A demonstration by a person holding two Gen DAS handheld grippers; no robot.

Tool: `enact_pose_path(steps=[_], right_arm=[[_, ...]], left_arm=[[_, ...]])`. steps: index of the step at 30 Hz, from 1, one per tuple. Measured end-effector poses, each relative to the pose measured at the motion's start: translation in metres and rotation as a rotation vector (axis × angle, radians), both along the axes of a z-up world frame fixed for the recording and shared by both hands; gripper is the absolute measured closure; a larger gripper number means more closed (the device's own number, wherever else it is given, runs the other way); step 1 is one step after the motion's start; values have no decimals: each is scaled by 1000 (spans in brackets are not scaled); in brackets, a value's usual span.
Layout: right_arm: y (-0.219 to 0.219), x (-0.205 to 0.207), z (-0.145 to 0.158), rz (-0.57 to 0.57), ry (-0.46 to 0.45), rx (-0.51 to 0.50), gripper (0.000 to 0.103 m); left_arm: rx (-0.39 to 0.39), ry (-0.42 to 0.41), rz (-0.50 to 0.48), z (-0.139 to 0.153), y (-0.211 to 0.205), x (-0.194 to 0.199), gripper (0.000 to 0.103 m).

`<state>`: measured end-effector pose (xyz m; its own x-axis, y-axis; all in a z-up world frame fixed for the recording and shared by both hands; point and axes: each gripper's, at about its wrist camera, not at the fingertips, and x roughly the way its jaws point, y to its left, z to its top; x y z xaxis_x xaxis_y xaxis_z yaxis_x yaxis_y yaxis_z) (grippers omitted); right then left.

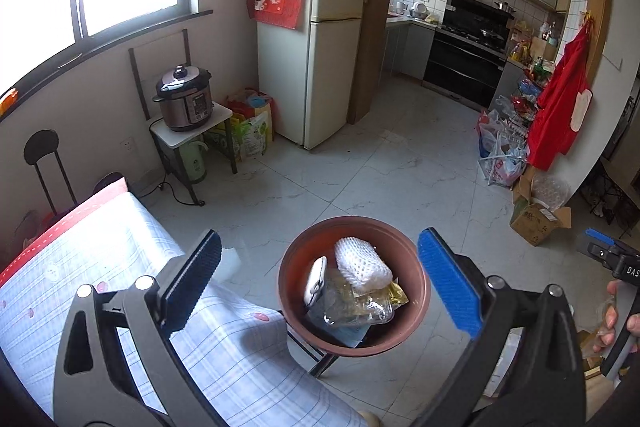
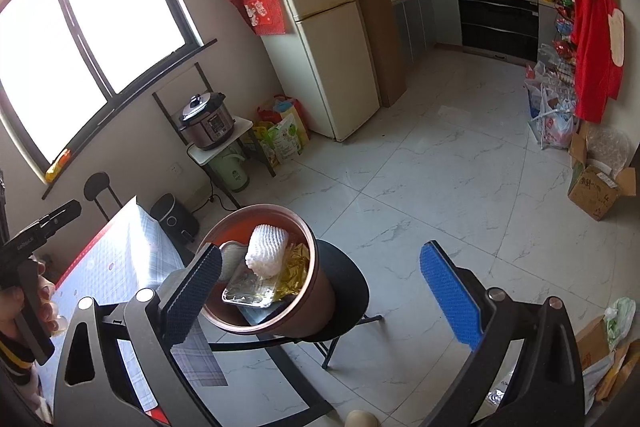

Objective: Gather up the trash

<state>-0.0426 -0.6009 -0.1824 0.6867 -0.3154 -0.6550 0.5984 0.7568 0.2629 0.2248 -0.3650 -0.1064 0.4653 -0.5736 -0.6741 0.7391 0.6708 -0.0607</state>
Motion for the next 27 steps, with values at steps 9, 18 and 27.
enact_pose_path(steps=[9,18,27], right_arm=[[73,31,48,87,-1,-101,5],[148,46,84,137,-11,-179,5],[197,57,96,148,-2,-207,5]], left_arm=[[-41,-43,81,42,92,-19,6],[-87,-89,122,76,177,-34,6],[-102,-123,170,89,240,-39,6]])
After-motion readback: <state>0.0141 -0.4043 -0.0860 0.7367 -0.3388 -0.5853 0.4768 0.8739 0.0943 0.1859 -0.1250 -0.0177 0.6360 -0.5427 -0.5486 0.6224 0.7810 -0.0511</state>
